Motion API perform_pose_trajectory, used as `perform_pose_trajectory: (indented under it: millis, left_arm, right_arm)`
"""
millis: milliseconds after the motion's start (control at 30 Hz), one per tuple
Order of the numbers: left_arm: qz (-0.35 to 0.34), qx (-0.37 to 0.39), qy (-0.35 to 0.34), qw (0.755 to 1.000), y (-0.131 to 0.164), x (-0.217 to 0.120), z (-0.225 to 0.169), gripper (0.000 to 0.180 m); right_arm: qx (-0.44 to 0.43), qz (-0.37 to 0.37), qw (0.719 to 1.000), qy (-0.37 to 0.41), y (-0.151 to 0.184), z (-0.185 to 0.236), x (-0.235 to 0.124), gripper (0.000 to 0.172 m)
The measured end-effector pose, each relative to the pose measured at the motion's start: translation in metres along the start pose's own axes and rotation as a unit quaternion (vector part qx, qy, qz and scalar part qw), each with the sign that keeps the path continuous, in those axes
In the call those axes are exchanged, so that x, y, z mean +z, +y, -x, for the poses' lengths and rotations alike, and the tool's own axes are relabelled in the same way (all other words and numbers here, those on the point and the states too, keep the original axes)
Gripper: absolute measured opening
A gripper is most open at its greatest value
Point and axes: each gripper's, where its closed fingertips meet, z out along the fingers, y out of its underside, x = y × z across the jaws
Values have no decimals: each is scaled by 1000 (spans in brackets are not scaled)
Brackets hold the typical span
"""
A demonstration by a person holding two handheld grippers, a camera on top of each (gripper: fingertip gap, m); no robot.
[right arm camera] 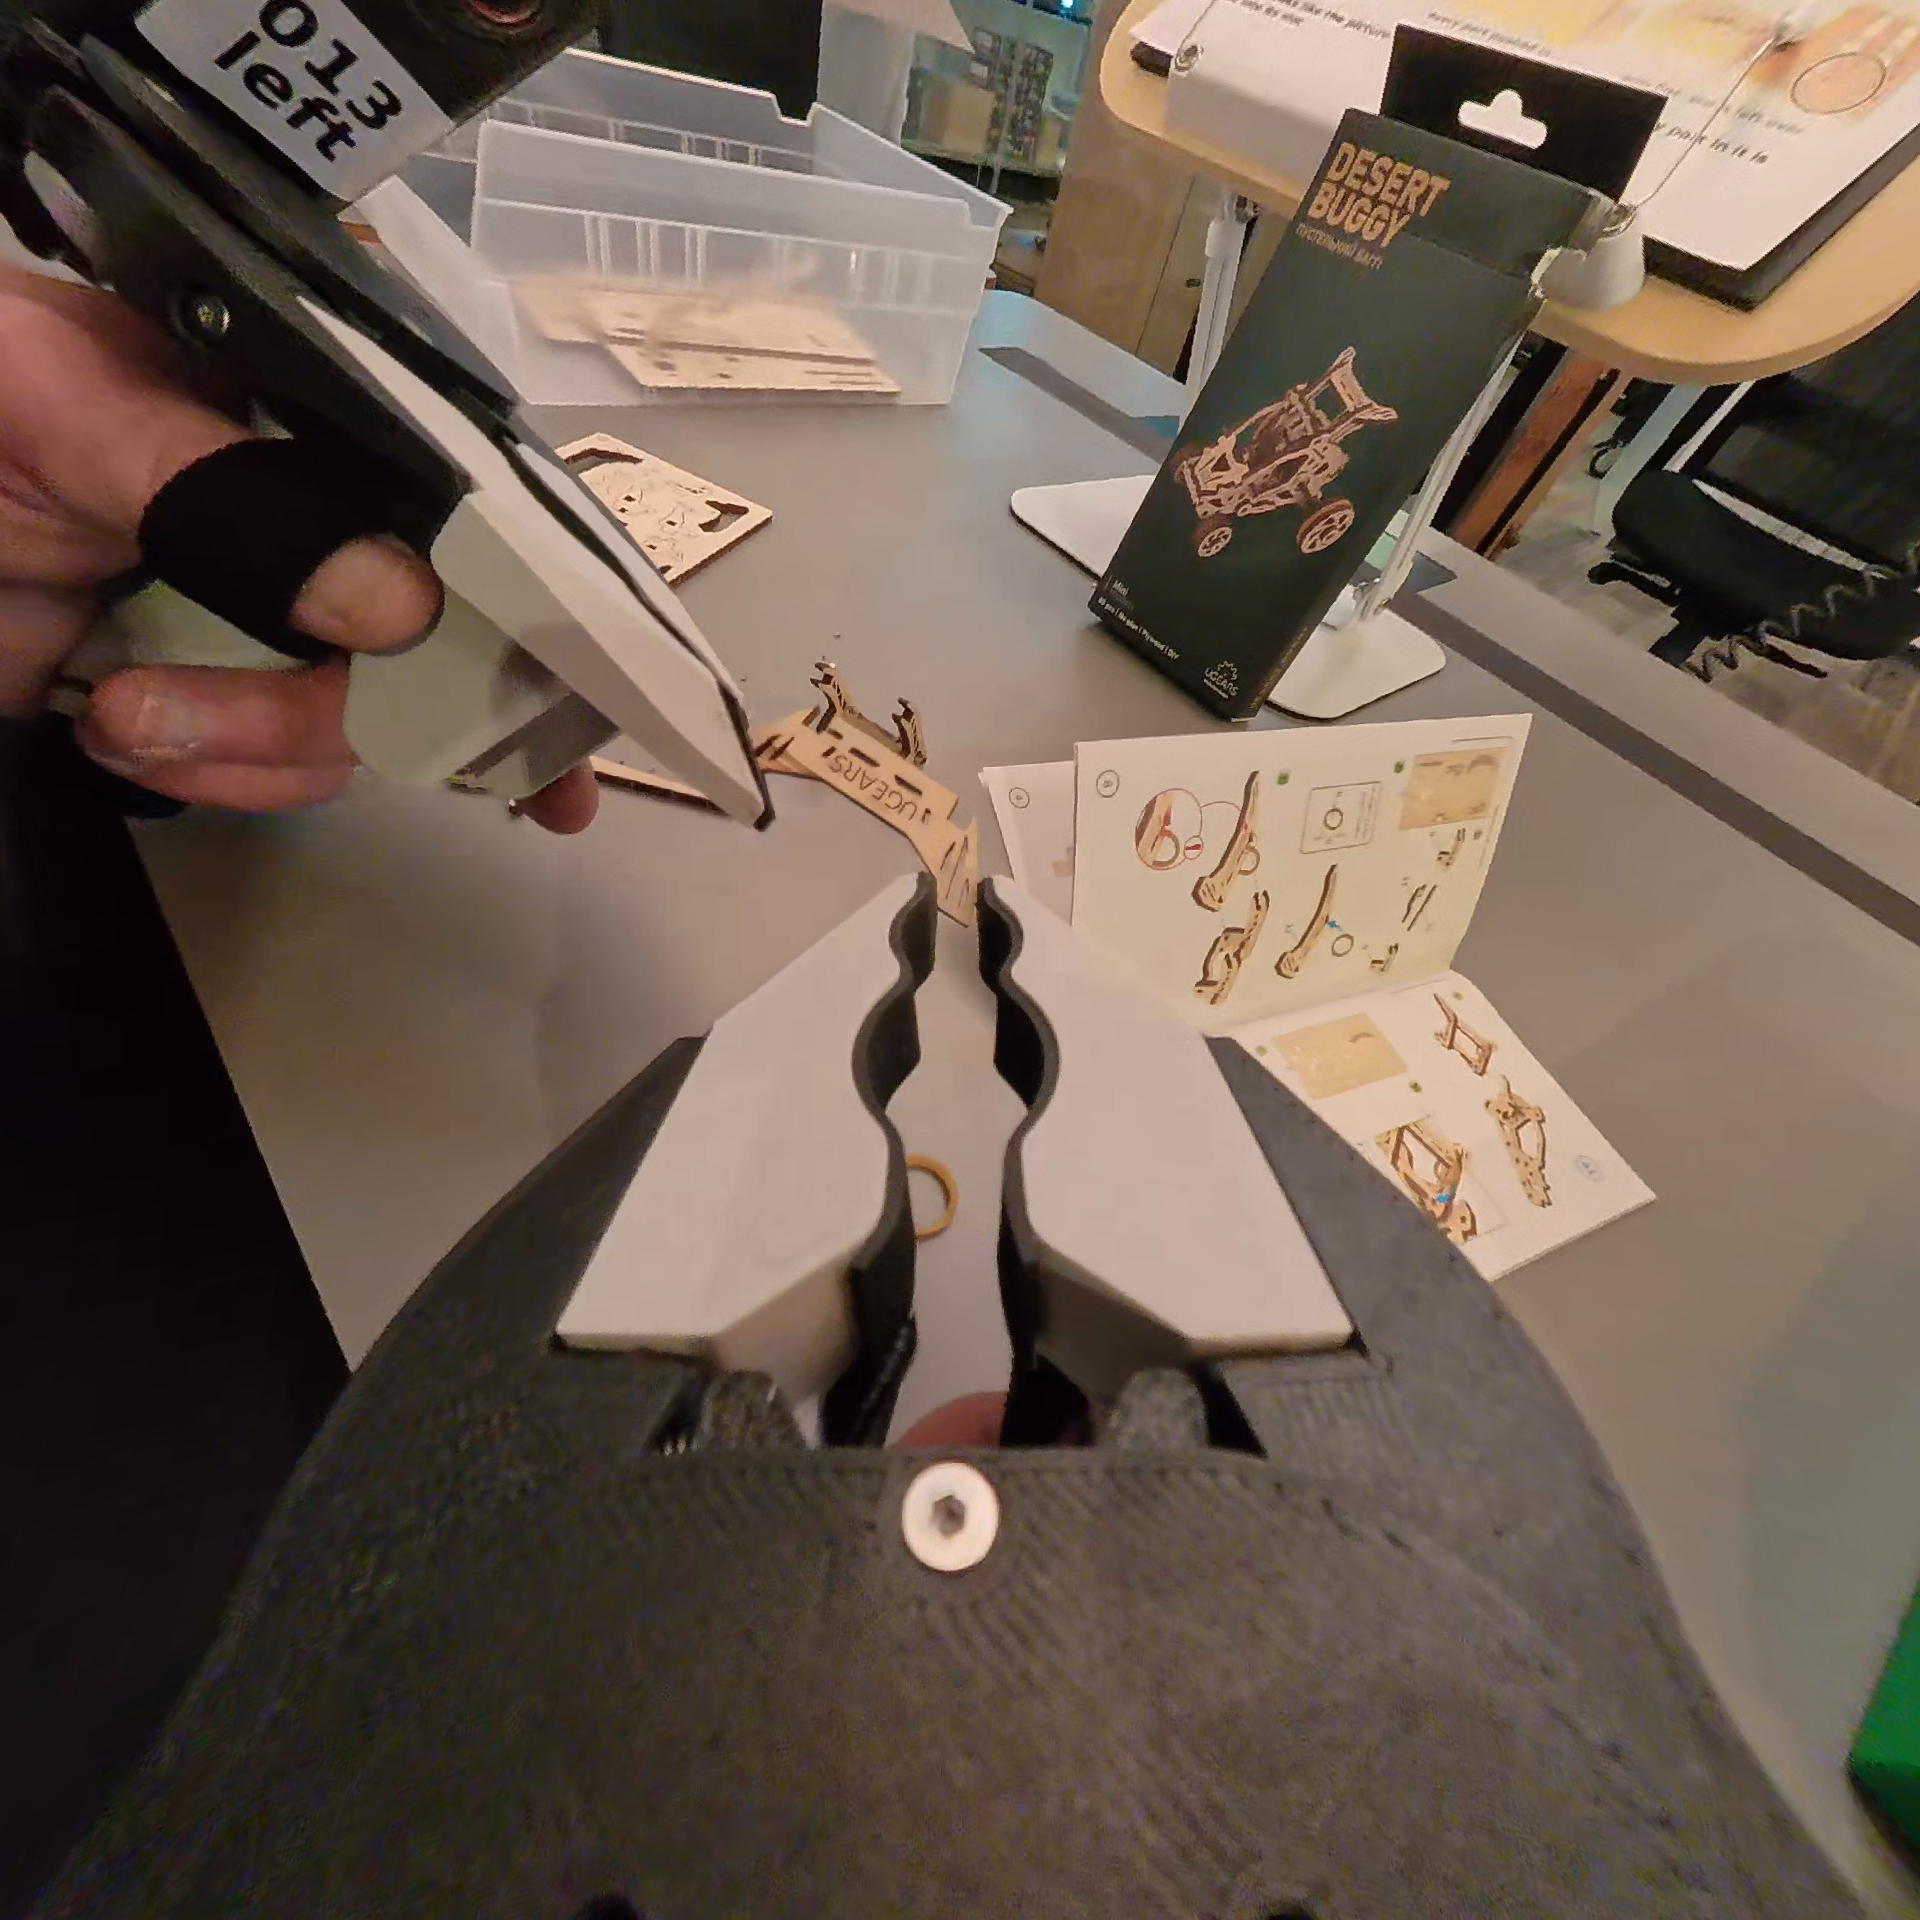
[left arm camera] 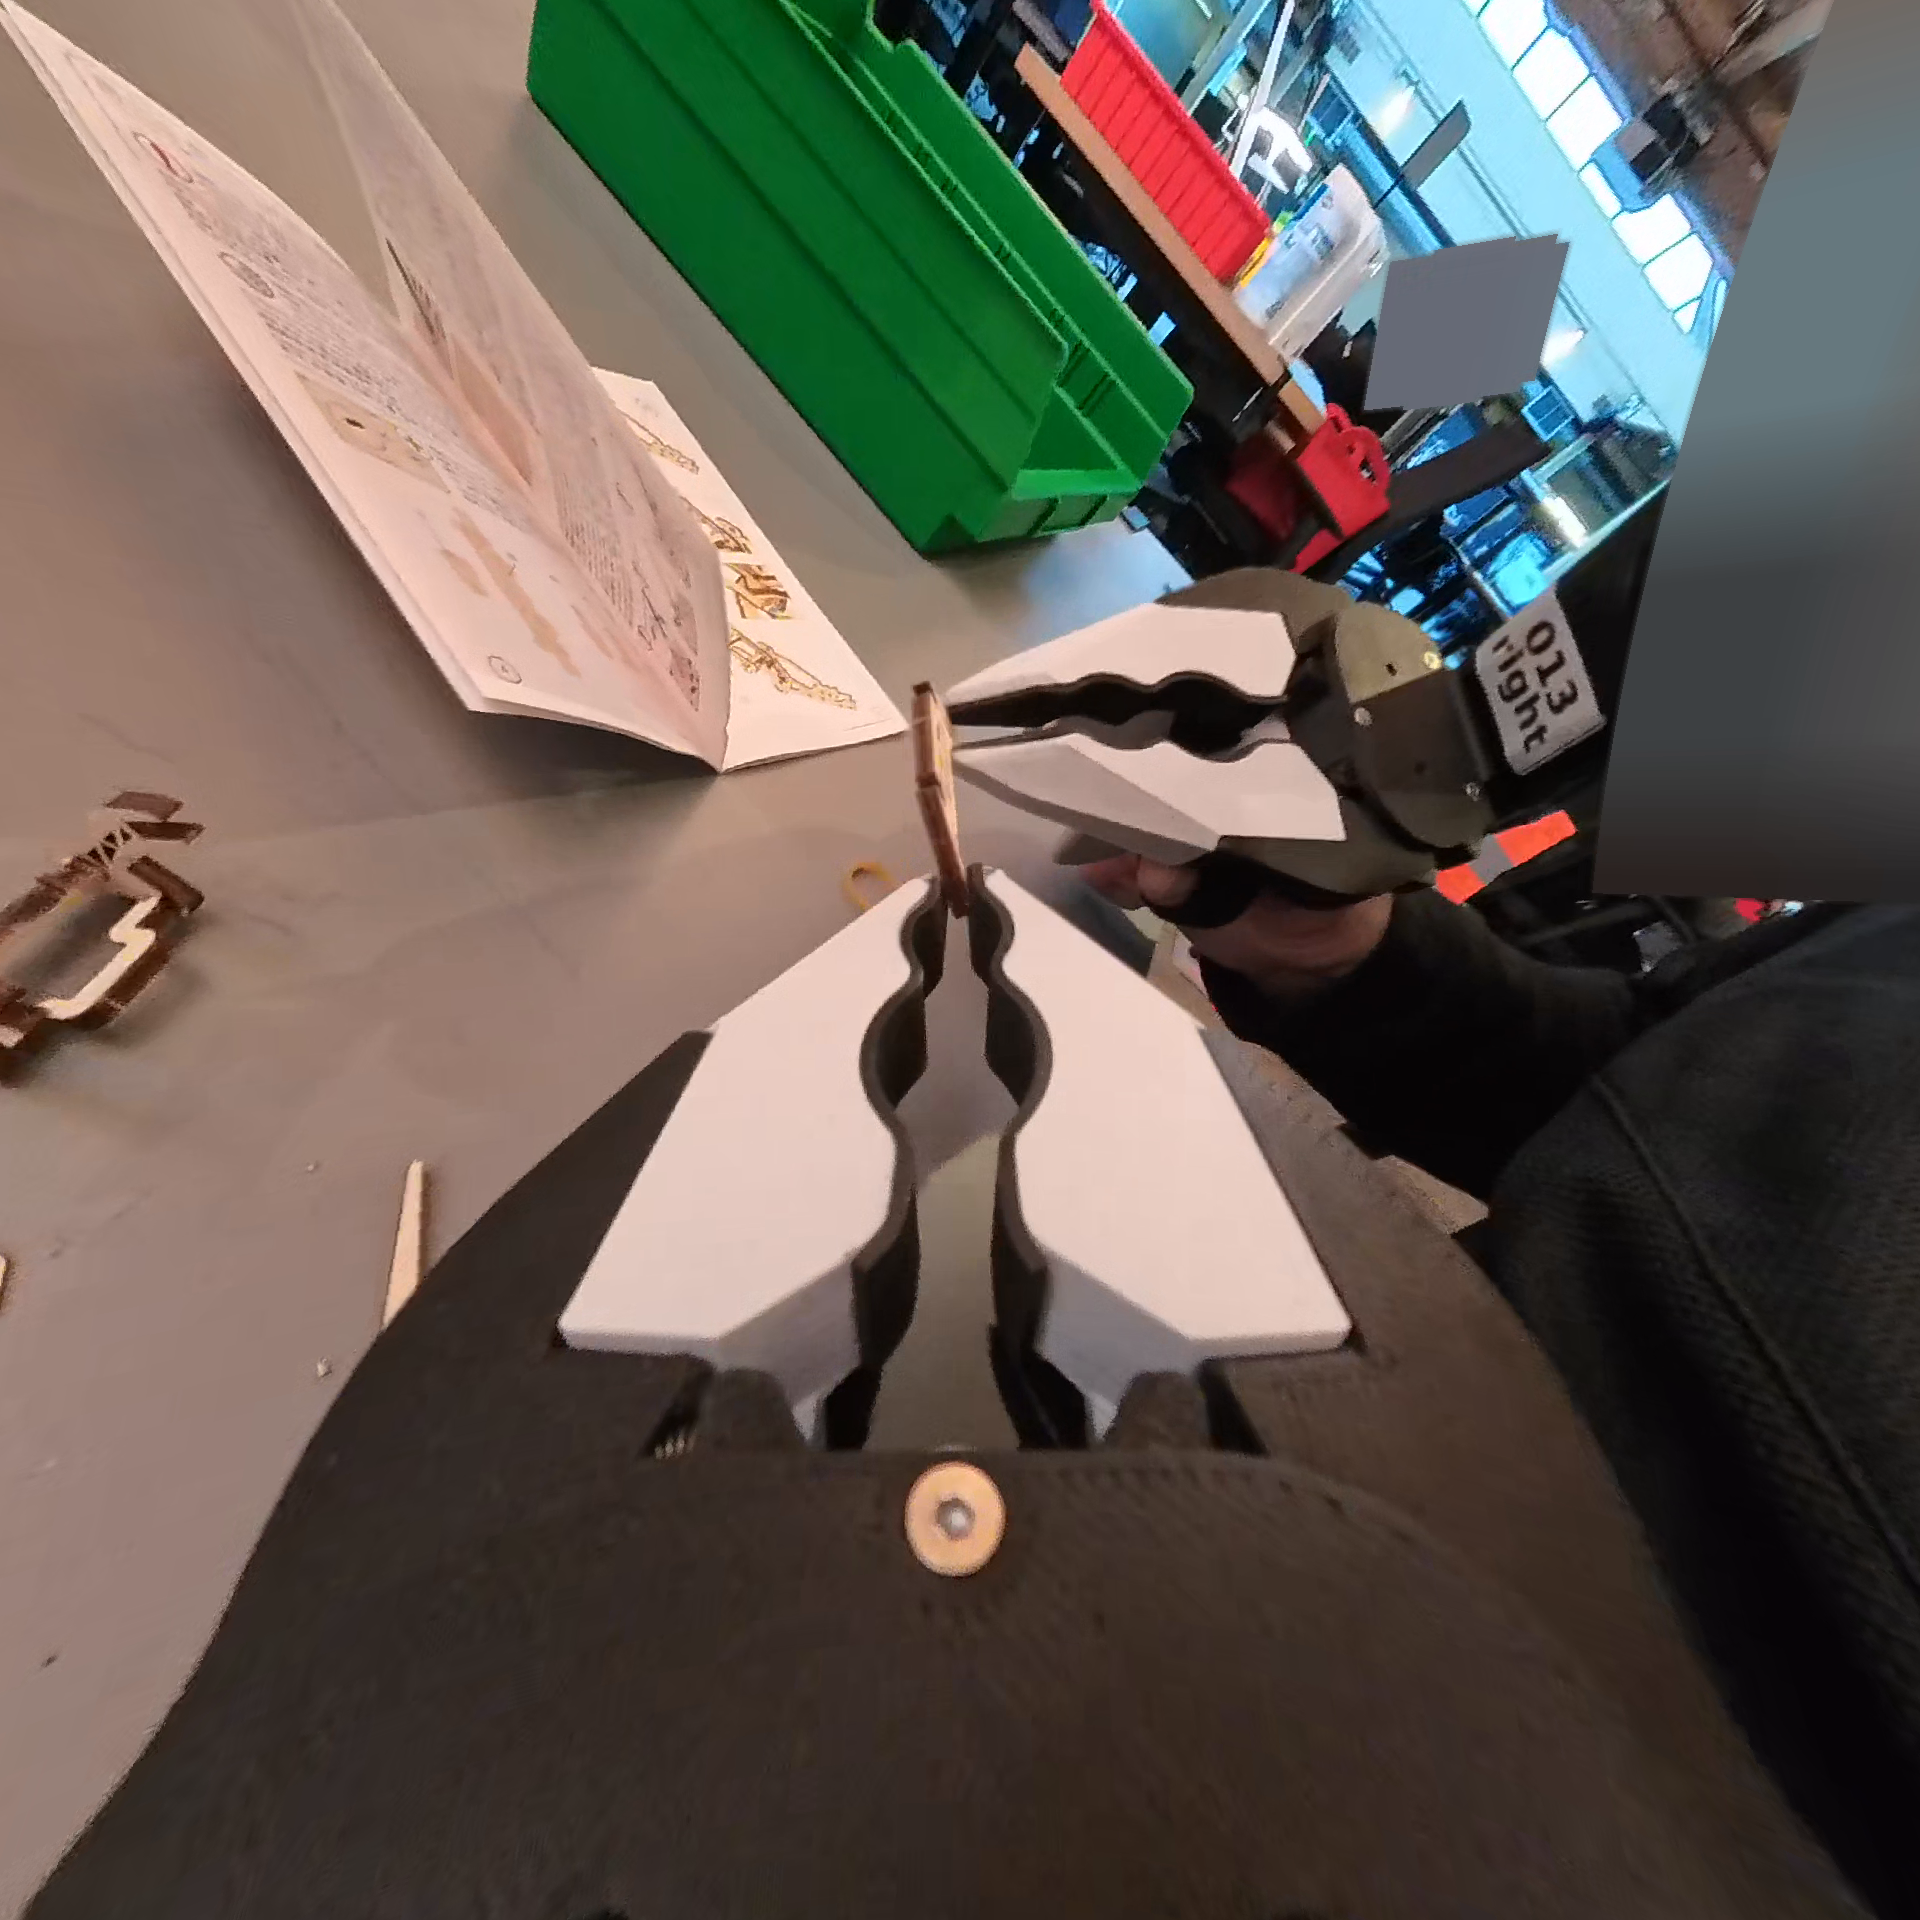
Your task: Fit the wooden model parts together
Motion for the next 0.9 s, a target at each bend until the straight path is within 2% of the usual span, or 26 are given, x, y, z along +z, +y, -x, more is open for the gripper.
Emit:
perform_pose_trajectory:
  millis: [133, 300, 467, 600, 700, 767, 833, 900]
  left_arm:
    - [6, -2, 13, 1000, -1, -1, -1, 0]
    - [70, 81, 18, 994, 6, -1, -3, 0]
    - [149, 196, 46, 968, 15, 1, -17, 0]
    - [164, 226, 59, 958, 14, 2, -21, 0]
    - [155, 238, 65, 957, 8, 4, -23, 0]
    - [118, 225, 58, 966, -5, 8, -22, 3]
    - [87, 190, 52, 976, -14, 11, -18, 19]
    - [53, 141, 48, 987, -20, 14, -14, 26]
  right_arm:
    - [11, 0, 1000, -12, 2, 3, -4, 7]
    - [24, -8, 997, -74, -4, 6, -14, 26]
    - [57, -9, 979, -195, -12, 17, -22, 15]
    - [56, 3, 968, -243, -9, 27, -25, 3]
    - [86, -14, 965, -246, -11, 25, -28, 2]
    - [120, -29, 962, -242, -12, 22, -30, 1]
    - [169, -57, 957, -227, -17, 14, -32, 1]
    - [226, -87, 949, -201, -21, 3, -33, 1]
